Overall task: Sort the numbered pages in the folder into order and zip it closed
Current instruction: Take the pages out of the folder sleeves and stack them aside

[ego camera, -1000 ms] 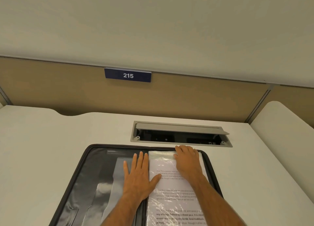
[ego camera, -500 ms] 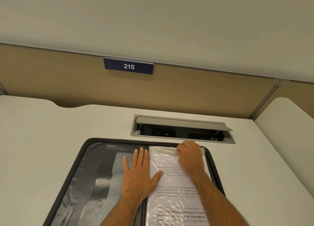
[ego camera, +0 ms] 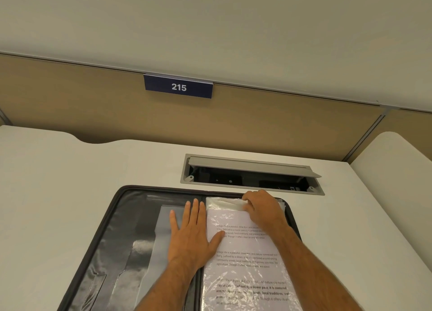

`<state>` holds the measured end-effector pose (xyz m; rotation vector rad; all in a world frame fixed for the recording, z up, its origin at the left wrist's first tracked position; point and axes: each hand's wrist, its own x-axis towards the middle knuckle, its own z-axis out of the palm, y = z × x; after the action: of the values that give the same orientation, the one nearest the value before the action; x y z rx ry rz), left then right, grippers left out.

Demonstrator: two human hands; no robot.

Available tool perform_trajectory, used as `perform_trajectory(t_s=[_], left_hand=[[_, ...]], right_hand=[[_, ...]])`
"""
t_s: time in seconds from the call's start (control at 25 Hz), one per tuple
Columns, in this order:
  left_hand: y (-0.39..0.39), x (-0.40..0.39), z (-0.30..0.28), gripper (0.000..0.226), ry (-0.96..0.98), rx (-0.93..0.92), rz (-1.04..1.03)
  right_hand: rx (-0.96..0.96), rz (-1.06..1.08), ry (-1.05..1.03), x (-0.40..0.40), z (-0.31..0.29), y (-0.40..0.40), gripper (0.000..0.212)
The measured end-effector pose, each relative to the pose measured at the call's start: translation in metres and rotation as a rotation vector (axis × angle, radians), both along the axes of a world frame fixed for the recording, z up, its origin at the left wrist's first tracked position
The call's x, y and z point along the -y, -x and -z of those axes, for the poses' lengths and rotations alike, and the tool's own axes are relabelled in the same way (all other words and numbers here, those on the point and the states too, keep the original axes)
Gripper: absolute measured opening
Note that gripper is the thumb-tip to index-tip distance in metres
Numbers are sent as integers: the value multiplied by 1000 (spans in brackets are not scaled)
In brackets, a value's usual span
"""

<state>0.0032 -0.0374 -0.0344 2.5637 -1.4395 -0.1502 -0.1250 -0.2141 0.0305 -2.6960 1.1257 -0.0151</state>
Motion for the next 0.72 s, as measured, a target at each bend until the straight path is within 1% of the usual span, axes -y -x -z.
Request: perform_trajectory(t_s=[0.12,0.24,0.32,0.36,0.44,0.48,0.56,0.6,0.68,0.72], left_hand=[[2,-2,-4,99,-44,-20,1],[1,-1,-5,100,-53,-23,-5],[1,-1,-7,103,-80,-35,-8],[2,-1,-8,103,-95,-37,-3],[2,-2,-11,102,-101,-42,-3],[2,-2,-12,101,-102,-45,-5],[2,-3,-11,102,-110,-46,-2],[2,-3,-11,102,-113,-45,-3],[2,-2,-10,99,-116,-37,0],[1,-2,-9,98,-119,-35,3]], right_hand=[[-83,-44,42,-4,-5,-1,39],[-139,-147,119,-5,-6,2,32],[-76,-234,237,-6,-3,6,24],[-15,-261,306,-6,-3,7,19],[65,-303,416,-9,-9,6,19],[85,-318,425,-10,-9,5,20],[70,-318,290,-13,-13,1,14],[20,-281,192,-13,-16,-1,10],[-101,-165,-6,-8,-21,-7,13],[-113,-132,-69,-6,-24,-11,17]])
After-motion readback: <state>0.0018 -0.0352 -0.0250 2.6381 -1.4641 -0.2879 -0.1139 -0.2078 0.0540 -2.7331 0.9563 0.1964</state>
